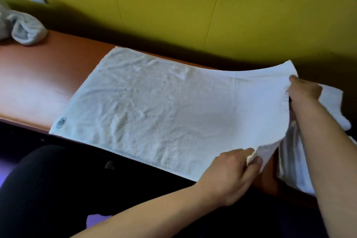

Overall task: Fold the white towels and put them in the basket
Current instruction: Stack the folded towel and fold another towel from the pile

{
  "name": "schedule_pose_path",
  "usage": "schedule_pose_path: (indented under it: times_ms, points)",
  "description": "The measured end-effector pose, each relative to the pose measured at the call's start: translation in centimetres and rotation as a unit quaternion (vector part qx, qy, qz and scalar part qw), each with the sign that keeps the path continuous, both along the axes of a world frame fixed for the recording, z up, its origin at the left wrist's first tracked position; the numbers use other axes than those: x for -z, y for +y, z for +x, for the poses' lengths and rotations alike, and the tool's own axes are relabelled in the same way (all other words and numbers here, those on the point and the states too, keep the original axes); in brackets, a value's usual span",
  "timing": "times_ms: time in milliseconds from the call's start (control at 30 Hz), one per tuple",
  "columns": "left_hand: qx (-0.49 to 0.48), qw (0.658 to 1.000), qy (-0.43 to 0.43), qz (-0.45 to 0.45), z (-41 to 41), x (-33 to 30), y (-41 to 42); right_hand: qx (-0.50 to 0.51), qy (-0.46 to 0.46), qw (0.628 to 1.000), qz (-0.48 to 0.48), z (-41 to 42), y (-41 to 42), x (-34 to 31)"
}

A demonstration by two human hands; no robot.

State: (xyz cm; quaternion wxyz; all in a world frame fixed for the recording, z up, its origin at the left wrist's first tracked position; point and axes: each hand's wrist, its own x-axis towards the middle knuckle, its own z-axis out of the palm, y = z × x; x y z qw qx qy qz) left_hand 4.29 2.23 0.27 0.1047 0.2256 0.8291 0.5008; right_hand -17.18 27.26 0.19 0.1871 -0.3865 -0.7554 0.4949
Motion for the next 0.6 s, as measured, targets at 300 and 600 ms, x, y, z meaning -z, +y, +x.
schedule_pose_path:
  times_ms: [300,600]
  points:
    - [-0.116,0.989,-0.059,0.076,0.8,-1.7,-7.0,-0.091,0.108,0.987,-0.078,-1.0,-9.4,-5.5]
    - [-0.264,0.950,-0.082,0.143,-1.3,-1.6,-20.6,-0.168,0.112,0.975,-0.089,-7.0,-27.9,-5.5]
